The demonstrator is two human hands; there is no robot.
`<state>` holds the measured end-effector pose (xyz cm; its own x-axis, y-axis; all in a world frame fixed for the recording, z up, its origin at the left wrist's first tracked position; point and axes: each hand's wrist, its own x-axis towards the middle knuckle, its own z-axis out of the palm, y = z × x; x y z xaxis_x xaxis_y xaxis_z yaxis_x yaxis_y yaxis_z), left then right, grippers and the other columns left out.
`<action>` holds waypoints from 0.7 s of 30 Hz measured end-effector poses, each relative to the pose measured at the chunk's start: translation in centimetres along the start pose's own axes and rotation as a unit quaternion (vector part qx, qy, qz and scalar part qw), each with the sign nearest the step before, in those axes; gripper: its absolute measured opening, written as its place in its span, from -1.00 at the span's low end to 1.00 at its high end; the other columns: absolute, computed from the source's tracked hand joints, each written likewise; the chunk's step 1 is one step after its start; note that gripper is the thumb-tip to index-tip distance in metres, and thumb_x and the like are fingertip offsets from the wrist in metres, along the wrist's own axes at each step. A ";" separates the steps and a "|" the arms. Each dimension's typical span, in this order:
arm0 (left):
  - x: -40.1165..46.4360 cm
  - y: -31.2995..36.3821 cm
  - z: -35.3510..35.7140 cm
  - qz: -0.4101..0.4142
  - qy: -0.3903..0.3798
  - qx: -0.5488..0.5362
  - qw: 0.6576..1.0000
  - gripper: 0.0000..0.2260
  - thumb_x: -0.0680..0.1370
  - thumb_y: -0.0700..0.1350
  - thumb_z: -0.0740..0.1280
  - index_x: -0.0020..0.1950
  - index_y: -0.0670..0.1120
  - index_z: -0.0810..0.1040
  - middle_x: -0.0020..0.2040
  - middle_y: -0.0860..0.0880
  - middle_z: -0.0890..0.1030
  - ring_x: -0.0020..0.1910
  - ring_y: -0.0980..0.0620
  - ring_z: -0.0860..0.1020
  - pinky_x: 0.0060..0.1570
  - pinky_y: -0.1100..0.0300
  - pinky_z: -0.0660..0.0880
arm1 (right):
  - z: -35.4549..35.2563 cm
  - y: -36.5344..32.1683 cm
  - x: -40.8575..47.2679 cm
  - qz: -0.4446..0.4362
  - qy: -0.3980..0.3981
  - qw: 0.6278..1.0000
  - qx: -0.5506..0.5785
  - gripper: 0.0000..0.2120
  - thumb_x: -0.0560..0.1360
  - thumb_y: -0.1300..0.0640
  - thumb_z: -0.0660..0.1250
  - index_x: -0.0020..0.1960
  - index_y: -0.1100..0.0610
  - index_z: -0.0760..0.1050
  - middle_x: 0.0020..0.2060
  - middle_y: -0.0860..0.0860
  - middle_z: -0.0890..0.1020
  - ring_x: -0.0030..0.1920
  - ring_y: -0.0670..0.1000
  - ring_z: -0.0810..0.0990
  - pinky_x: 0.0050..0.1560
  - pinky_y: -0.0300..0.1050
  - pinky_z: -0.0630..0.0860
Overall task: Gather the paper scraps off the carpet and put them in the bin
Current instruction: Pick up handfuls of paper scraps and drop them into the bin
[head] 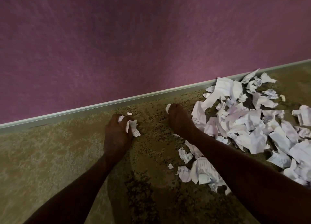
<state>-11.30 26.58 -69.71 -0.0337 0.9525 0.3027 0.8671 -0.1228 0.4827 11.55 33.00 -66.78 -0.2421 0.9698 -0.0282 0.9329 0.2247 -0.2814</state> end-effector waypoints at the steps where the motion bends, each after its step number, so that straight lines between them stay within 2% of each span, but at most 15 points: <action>1: -0.2 -0.1 0.0 0.001 -0.002 0.019 1.000 -0.76 0.55 -0.01 0.28 0.10 -0.11 0.58 0.07 -0.15 0.53 -0.13 -0.11 0.56 -0.16 0.05 0.54 | -0.4 -0.1 -0.1 0.001 0.003 0.999 0.036 -0.77 0.52 0.36 0.14 0.11 0.39 0.47 0.07 0.29 0.54 0.10 0.24 0.55 -0.05 -0.11 0.34; 4: -0.4 0.0 -0.1 -0.025 -0.021 0.058 0.998 -0.75 0.51 -0.02 0.39 0.12 -0.11 0.58 0.07 -0.15 0.56 -0.19 -0.14 0.58 -0.25 0.04 0.56 | -2.9 -1.2 -1.3 0.057 0.059 0.977 0.196 -0.82 0.51 0.33 0.23 0.03 0.33 0.57 -0.01 0.26 0.64 0.01 0.22 0.62 0.04 -0.04 0.51; 5: -0.6 0.1 -0.2 -0.033 -0.023 0.065 0.997 -0.76 0.51 -0.02 0.41 0.11 -0.11 0.59 0.04 -0.15 0.56 -0.22 -0.15 0.58 -0.28 0.05 0.55 | -3.8 -1.4 -1.8 0.091 0.075 0.961 0.248 -0.84 0.52 0.30 0.24 0.03 0.28 0.57 -0.03 0.20 0.66 -0.05 0.16 0.64 0.00 -0.06 0.54; 7: -1.0 0.5 -0.6 -0.033 -0.022 0.074 0.996 -0.80 0.52 -0.06 0.41 0.08 -0.12 0.59 0.02 -0.14 0.57 -0.24 -0.17 0.59 -0.30 0.07 0.54 | -5.8 -1.5 -3.1 0.130 0.081 0.929 0.336 -0.86 0.56 0.26 0.24 0.05 0.22 0.56 -0.12 0.07 0.64 -0.24 -0.02 0.60 -0.23 -0.27 0.50; 9: -1.3 1.3 -1.4 -0.075 0.001 0.036 0.996 -0.81 0.58 -0.05 0.34 0.11 -0.12 0.60 0.04 -0.13 0.59 -0.17 -0.16 0.60 -0.21 0.09 0.52 | -7.4 -0.7 -4.4 0.145 0.079 0.897 0.411 -0.88 0.58 0.26 0.24 0.06 0.17 0.52 -0.19 0.00 0.58 -0.38 -0.13 0.51 -0.44 -0.38 0.41; 11: -1.6 2.1 -2.3 -0.156 0.063 -0.044 0.985 -0.71 0.63 0.01 0.20 0.13 -0.15 0.62 0.01 -0.17 0.64 -0.13 -0.15 0.61 -0.15 0.13 0.46 | -8.5 0.8 -6.0 0.153 0.088 0.873 0.455 -0.88 0.56 0.29 0.25 0.06 0.15 0.50 -0.14 0.02 0.58 -0.34 -0.17 0.51 -0.39 -0.40 0.42; 13: -2.2 3.1 -3.2 -0.198 0.117 -0.136 0.964 -0.62 0.60 -0.01 0.12 0.12 -0.21 0.62 -0.06 -0.18 0.67 -0.17 -0.15 0.61 -0.17 0.11 0.48 | -9.2 2.6 -7.7 0.139 0.089 0.891 0.422 -0.81 0.55 0.33 0.24 0.11 0.14 0.48 -0.14 0.00 0.58 -0.35 -0.20 0.52 -0.34 -0.36 0.43; 15: -2.9 4.1 -3.9 -0.214 0.123 -0.199 0.948 -0.63 0.52 -0.09 0.13 0.10 -0.24 0.63 -0.13 -0.13 0.64 -0.23 -0.10 0.57 -0.20 0.11 0.46 | -9.3 4.4 -9.4 0.107 0.080 0.945 0.299 -0.74 0.53 0.34 0.22 0.16 0.15 0.49 -0.05 0.05 0.62 -0.22 -0.03 0.60 -0.13 -0.21 0.50; 17: -3.3 4.8 -4.1 -0.247 0.116 -0.234 0.933 -0.64 0.50 -0.12 0.13 0.13 -0.25 0.62 -0.13 -0.16 0.63 -0.22 -0.11 0.57 -0.21 0.06 0.50 | -8.9 6.1 -10.9 0.057 0.072 0.980 0.176 -0.73 0.50 0.35 0.23 0.15 0.17 0.53 0.05 0.14 0.63 -0.05 0.12 0.61 0.00 -0.23 0.41; 19: -3.6 5.6 -4.0 -0.295 0.101 -0.258 0.914 -0.67 0.52 -0.15 0.17 0.16 -0.22 0.61 -0.07 -0.18 0.66 -0.17 -0.16 0.61 -0.16 -0.03 0.57 | -8.1 7.0 -12.6 0.020 0.033 0.995 0.097 -0.76 0.50 0.33 0.25 0.13 0.16 0.53 0.03 0.18 0.60 -0.02 0.16 0.58 0.01 -0.15 0.45; 21: -3.9 6.7 -4.0 -0.325 0.084 -0.272 0.902 -0.67 0.49 -0.13 0.18 0.14 -0.18 0.63 -0.06 -0.20 0.67 -0.15 -0.21 0.64 -0.16 -0.09 0.60 | -7.6 6.8 -14.2 -0.001 0.008 0.999 0.034 -0.82 0.54 0.27 0.22 0.11 0.16 0.50 -0.02 0.15 0.52 -0.12 0.12 0.55 -0.08 -0.01 0.53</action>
<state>-7.31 20.93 -64.37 -0.5611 0.8226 -0.0921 0.2663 0.2848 0.9208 23.41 21.45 -60.97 -0.2382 0.9711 -0.0122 0.9125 0.2194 -0.3452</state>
